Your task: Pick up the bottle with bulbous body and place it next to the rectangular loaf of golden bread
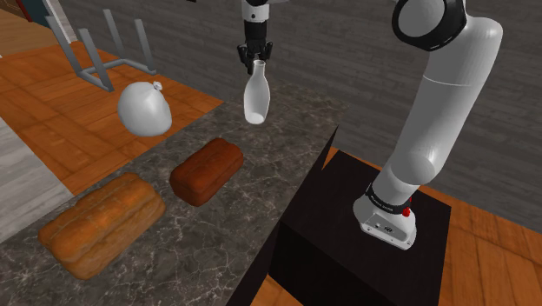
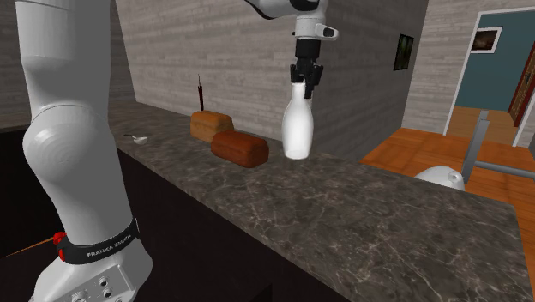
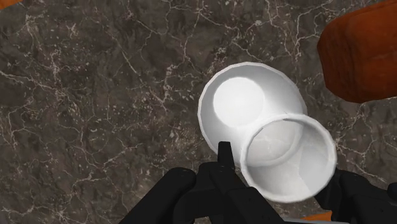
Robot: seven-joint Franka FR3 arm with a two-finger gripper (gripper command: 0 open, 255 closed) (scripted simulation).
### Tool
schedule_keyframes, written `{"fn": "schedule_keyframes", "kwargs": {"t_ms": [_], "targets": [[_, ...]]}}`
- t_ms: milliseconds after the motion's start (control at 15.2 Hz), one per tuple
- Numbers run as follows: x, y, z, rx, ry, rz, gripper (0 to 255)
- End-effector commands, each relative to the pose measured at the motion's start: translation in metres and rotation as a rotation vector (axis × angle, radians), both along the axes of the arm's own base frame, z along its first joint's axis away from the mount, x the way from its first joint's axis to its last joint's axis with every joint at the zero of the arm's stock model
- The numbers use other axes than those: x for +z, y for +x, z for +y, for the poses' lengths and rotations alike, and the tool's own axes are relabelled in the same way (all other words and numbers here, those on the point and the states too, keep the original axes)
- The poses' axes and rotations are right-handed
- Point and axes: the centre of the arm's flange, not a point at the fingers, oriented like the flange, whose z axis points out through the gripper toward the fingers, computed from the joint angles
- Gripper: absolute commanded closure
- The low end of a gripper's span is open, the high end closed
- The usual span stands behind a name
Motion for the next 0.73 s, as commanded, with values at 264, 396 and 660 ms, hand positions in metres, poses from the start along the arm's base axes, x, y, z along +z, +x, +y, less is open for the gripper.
{"fn": "schedule_keyframes", "kwargs": {"t_ms": [264,396,660], "targets": [[0.031,0.0,-0.001,0.0,0.0,0.0,255],[0.042,0.0,-0.001,0.0,0.0,0.0,255],[0.063,0.0,-0.001,0.0,0.0,0.0,255]]}}
